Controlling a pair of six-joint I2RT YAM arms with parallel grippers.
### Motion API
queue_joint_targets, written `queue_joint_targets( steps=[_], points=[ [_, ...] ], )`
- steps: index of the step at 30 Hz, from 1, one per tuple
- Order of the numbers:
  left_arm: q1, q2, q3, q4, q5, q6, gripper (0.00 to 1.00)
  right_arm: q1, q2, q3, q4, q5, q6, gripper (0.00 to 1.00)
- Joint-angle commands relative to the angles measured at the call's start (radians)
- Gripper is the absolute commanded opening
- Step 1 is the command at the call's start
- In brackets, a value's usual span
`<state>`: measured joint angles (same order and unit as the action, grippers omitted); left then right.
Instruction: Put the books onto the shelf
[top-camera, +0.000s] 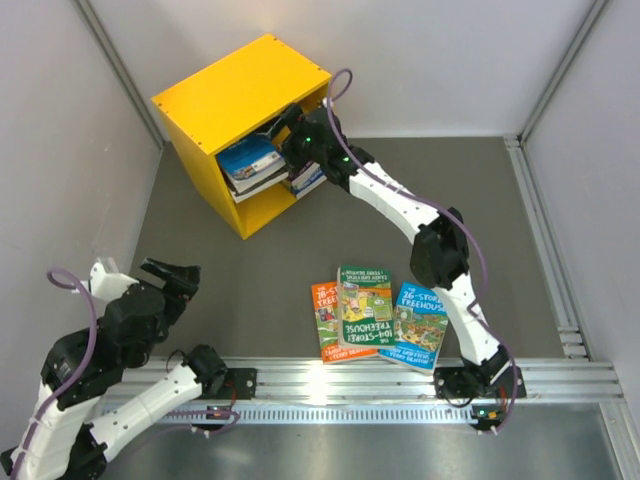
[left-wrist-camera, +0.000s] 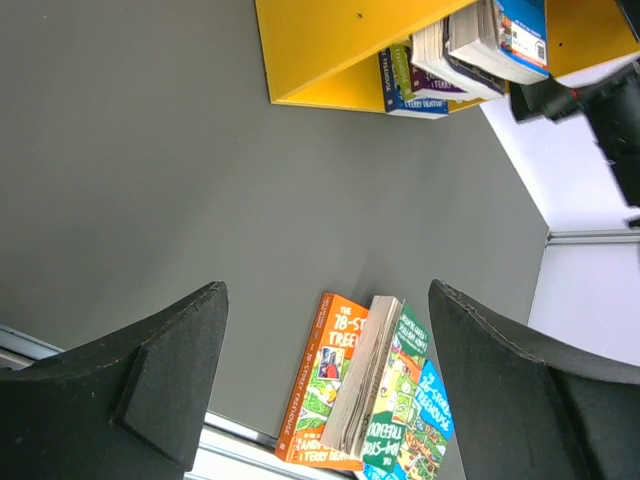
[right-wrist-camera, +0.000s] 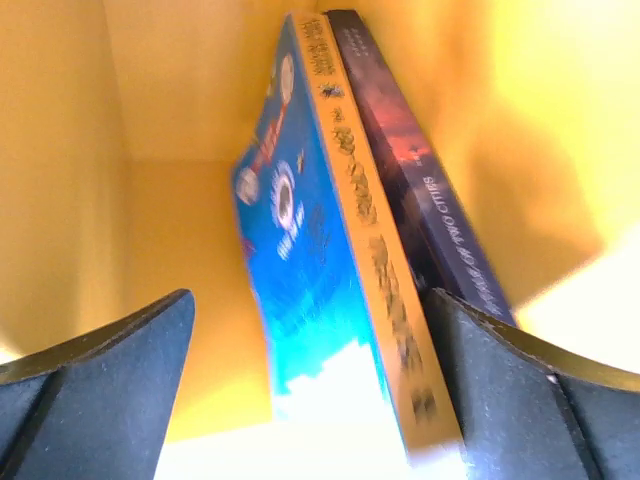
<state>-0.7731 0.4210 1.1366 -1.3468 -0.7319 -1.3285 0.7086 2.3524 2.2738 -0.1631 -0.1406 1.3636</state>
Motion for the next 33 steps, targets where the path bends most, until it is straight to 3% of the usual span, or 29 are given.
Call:
queue_joint_targets(
  steps=[1, 19, 22, 23, 25, 26, 29, 33],
  points=[
    [-0.003, -0.010, -0.017, -0.057, -0.021, -0.001, 0.86, 0.023, -0.093, 0.039, -0.142, 0.068, -0.389, 1.00],
    [-0.003, 0.027, -0.058, 0.052, 0.038, 0.048, 0.84, -0.009, -0.245, -0.051, -0.204, 0.116, -0.509, 1.00],
    [-0.003, 0.027, -0.057, 0.049, 0.049, 0.049, 0.83, -0.014, -0.243, -0.048, -0.204, 0.134, -0.506, 0.78],
    [-0.002, 0.027, -0.055, 0.046, 0.052, 0.049, 0.83, -0.018, -0.237, -0.048, -0.211, 0.136, -0.503, 0.61],
    [-0.003, 0.027, -0.052, 0.038, 0.057, 0.049, 0.82, -0.020, -0.229, -0.042, -0.223, 0.166, -0.495, 0.43],
    [-0.003, 0.025, -0.051, 0.032, 0.058, 0.049, 0.82, -0.023, -0.223, -0.042, -0.230, 0.173, -0.495, 0.29],
    [-0.003, 0.019, -0.035, 0.006, 0.057, 0.045, 0.82, -0.026, -0.206, -0.036, -0.242, 0.187, -0.503, 0.12],
    [-0.002, -0.001, -0.020, -0.031, 0.051, 0.037, 0.82, -0.032, -0.176, -0.016, -0.259, 0.197, -0.505, 0.08]
  ],
)
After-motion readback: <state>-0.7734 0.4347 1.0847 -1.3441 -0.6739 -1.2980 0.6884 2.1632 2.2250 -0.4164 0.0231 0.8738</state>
